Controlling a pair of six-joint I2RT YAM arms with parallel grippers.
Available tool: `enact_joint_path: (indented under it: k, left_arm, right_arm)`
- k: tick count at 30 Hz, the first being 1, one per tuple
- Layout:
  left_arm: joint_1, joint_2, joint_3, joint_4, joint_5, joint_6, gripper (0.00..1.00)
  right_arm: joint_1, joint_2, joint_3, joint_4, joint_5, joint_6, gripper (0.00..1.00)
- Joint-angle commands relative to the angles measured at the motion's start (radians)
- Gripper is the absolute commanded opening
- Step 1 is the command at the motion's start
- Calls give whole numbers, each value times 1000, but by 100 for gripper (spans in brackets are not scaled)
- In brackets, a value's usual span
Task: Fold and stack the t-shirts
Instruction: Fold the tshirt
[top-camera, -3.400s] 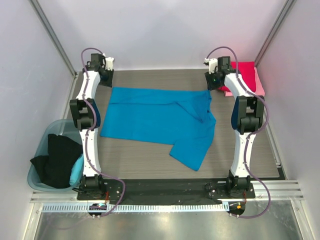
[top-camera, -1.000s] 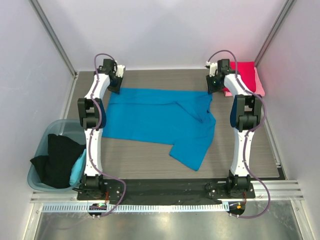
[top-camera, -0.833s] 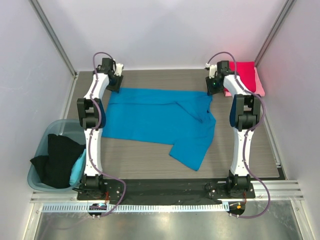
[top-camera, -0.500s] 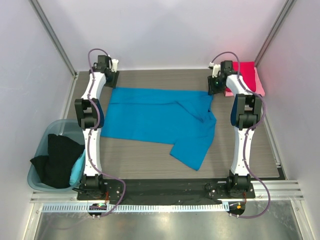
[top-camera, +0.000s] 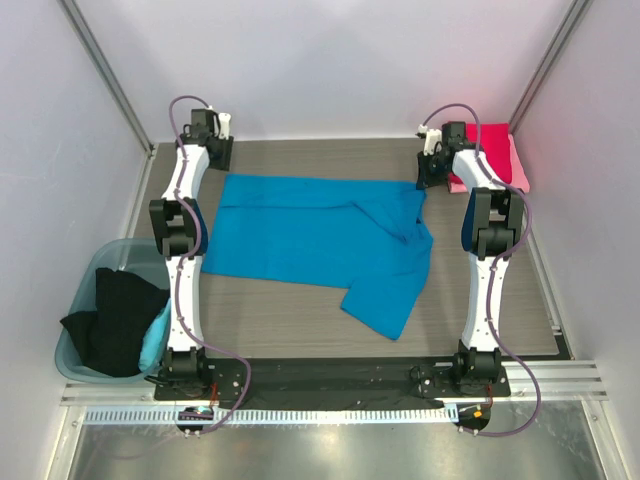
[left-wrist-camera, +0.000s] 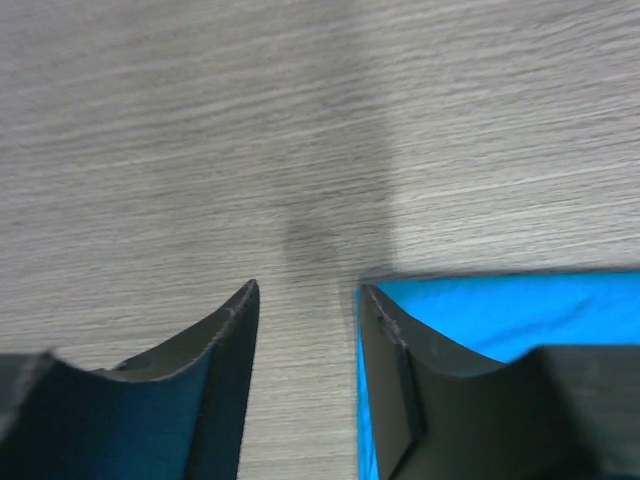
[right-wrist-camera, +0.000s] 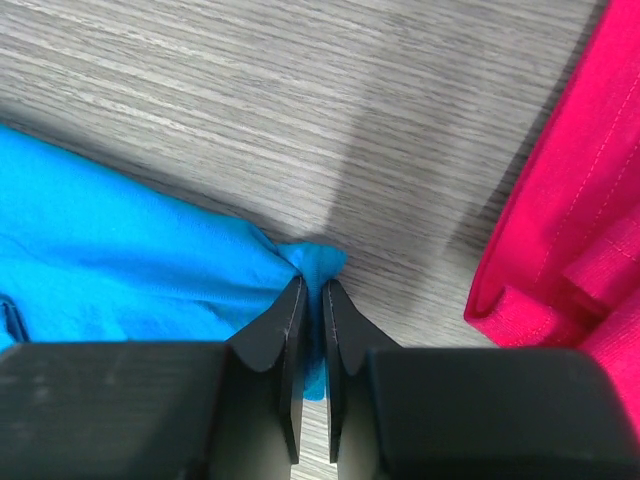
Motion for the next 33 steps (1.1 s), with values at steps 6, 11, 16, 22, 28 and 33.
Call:
enact_joint_path:
  k: [6, 11, 16, 22, 28, 33]
  left_arm:
    - [8, 13, 29, -6, 79, -30, 42]
    - [2, 10, 26, -12, 79, -40, 43]
    - [-6, -17, 43, 17, 35, -61, 42]
    - [-4, -63, 40, 17, 60, -76, 43]
    - [-4, -76, -24, -27, 116, -81, 41]
    - [-4, -59, -32, -32, 120, -77, 41]
  right_arm:
    - [8, -8, -16, -15, 18, -27, 15]
    - [15, -10, -17, -15, 21, -28, 15]
    - [18, -11, -23, -15, 27, -34, 16]
    - [21, -10, -27, -15, 32, -39, 16]
    - [24, -4, -16, -16, 34, -39, 16]
    - [24, -5, -22, -15, 38, -42, 16]
